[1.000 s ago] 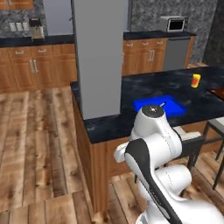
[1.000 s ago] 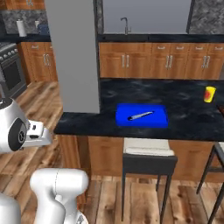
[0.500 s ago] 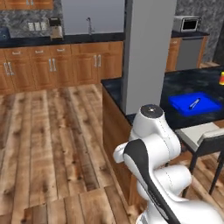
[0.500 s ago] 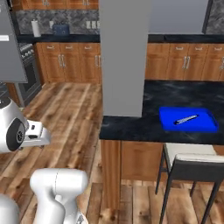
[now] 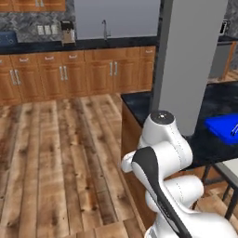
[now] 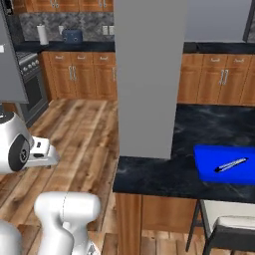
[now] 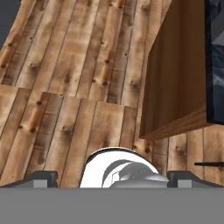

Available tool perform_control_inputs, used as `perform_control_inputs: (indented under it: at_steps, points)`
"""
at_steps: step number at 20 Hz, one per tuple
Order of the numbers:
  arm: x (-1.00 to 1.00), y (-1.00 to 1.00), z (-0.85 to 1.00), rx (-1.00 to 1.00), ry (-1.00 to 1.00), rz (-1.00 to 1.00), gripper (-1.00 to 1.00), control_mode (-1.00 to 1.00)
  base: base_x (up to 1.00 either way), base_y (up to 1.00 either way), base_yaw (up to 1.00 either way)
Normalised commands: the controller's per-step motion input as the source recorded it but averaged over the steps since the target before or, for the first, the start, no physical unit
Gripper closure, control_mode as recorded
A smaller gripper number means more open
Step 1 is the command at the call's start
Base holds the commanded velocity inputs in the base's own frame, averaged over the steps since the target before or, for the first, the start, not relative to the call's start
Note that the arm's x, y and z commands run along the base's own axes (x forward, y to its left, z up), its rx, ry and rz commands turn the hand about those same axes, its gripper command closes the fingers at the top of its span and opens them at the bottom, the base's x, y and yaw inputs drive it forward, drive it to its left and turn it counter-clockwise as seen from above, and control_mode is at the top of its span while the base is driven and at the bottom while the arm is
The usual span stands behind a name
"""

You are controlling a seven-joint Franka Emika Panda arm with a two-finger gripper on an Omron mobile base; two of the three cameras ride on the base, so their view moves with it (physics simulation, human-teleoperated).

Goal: Gather the cucumber and onion from the fridge and place them on a tray on the dining counter. Then gather the fish and chicken drumstick from the fridge and place them on the other tray.

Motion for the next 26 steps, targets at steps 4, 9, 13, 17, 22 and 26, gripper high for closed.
perform_control_inputs:
  at_steps: [4, 9, 13, 17, 22, 26]
  points:
    - [0.0, 0.0, 0.0, 0.0, 0.0, 0.0, -1.0, 1.0, 0.76, 0.67, 0.1]
    - [0.0, 0.0, 0.0, 0.0, 0.0, 0.0, -1.0, 1.0, 0.77, 0.65, 0.09]
    - [0.0, 0.0, 0.0, 0.0, 0.0, 0.0, -1.0, 1.0, 0.74, 0.62, 0.18]
    - [0.0, 0.0, 0.0, 0.0, 0.0, 0.0, -1.0, 1.0, 0.42, 0.88, 0.12]
    - [0.0, 0.0, 0.0, 0.0, 0.0, 0.0, -1.0, 1.0, -0.27, 0.7, 0.01]
    - [0.0, 0.0, 0.0, 0.0, 0.0, 0.0, -1.0, 1.0, 0.12, 0.4, 0.03]
